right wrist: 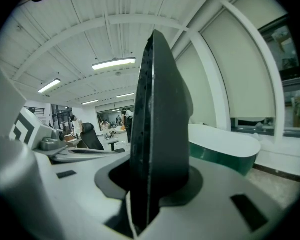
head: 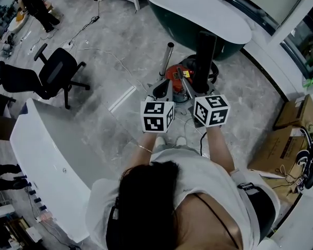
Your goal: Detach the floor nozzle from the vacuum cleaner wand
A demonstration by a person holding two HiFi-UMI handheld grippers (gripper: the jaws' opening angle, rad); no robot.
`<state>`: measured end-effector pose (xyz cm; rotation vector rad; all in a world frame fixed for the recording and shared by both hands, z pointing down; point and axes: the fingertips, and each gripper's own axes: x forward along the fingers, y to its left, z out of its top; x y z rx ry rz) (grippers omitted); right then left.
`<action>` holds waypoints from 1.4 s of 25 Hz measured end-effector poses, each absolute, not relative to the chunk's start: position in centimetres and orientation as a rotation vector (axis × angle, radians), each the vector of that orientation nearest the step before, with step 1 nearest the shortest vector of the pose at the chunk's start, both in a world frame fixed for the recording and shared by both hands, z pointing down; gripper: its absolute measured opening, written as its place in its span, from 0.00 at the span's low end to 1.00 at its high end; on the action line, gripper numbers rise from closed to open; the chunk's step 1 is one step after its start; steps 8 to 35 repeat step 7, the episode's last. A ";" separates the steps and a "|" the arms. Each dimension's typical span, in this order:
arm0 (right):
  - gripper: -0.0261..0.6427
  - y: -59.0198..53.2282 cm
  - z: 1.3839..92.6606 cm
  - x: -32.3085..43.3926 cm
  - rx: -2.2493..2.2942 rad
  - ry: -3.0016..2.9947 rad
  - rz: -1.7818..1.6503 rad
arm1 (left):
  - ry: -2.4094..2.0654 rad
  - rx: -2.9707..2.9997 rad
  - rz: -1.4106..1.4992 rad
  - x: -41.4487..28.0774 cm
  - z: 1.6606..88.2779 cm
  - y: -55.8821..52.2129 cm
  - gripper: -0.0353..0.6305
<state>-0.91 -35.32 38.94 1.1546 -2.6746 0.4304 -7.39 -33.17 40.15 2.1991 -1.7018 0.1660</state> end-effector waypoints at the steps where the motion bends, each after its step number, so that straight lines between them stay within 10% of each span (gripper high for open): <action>1: 0.22 -35.3 39.0 -1.1 1.152 -2.672 0.430 | -1.707 2.196 0.176 -7.6 40.3 -33.1 0.06; 35: 0.22 -35.1 38.8 -1.6 1.147 -2.669 0.425 | -1.720 2.196 0.194 -8.2 40.3 -33.0 0.06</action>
